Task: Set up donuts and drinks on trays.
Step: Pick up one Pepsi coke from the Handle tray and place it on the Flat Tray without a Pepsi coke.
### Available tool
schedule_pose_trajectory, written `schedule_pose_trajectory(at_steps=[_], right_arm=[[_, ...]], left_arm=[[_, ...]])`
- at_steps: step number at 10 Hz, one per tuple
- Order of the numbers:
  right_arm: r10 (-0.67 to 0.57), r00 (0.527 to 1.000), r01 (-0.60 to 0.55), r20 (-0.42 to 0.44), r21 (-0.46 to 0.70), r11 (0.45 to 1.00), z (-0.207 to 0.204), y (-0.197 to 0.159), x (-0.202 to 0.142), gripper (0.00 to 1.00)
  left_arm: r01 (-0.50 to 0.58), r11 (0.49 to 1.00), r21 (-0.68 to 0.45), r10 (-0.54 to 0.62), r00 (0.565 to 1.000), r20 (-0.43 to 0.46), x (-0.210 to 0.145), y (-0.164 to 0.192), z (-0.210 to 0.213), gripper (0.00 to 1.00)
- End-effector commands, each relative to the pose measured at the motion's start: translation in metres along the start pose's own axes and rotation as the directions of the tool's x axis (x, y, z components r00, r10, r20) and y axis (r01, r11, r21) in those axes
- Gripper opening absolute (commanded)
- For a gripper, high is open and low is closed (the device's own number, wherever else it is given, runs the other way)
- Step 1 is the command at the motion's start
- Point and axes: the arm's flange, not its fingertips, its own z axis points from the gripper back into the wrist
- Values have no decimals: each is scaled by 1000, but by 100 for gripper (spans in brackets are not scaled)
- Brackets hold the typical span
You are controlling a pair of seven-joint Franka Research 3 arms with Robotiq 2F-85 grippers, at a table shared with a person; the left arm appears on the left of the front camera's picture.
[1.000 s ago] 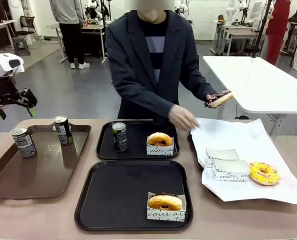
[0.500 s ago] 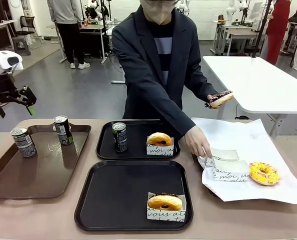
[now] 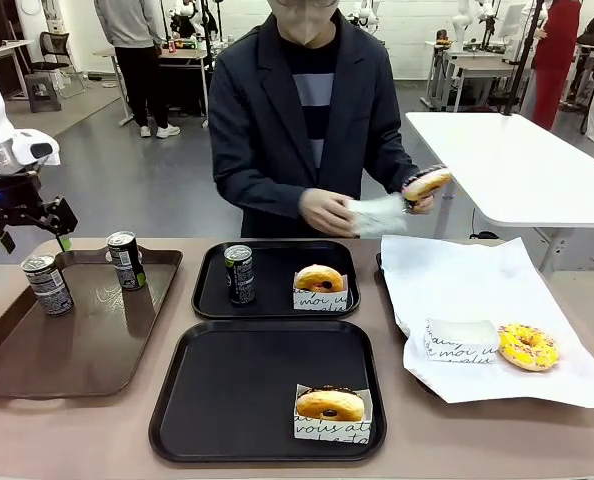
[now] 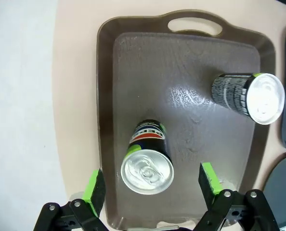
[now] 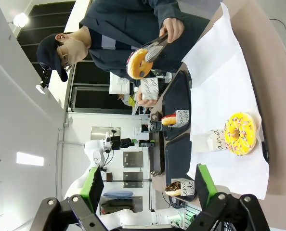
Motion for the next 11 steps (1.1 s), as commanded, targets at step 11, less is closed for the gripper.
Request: schedule_pose_trajectory(at_steps=[11], right_arm=[[12,1000,-12,-1,8,1000,1,1,0,100]], left_arm=[[49,998,-37,-53,993,-104,6,7,-46,100]])
